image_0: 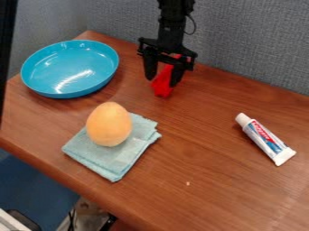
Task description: Put the red object on the blue plate
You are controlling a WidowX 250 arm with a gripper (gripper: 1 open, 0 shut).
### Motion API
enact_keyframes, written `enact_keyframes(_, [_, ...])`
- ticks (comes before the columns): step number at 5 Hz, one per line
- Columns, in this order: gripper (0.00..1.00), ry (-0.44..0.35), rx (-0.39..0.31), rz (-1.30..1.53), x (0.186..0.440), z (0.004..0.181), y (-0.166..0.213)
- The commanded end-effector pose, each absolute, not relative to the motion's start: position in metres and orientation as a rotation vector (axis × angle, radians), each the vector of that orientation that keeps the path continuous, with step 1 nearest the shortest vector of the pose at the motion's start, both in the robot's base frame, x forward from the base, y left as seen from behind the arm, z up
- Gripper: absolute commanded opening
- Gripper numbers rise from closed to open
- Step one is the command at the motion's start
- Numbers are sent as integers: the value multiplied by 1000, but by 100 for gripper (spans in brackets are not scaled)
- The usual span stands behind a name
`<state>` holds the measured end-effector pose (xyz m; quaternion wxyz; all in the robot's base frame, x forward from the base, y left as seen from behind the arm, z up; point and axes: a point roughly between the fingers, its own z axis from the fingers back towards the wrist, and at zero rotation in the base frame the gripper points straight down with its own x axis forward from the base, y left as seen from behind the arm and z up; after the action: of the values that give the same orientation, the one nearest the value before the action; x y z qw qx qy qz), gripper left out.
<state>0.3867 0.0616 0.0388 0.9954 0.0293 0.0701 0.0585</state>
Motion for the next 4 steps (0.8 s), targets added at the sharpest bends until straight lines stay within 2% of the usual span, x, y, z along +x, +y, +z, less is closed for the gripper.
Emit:
enact_keyframes(1, [0, 80, 64, 128, 393, 58, 68])
enact_keyframes(4, [0, 71, 45, 119, 388, 71, 59])
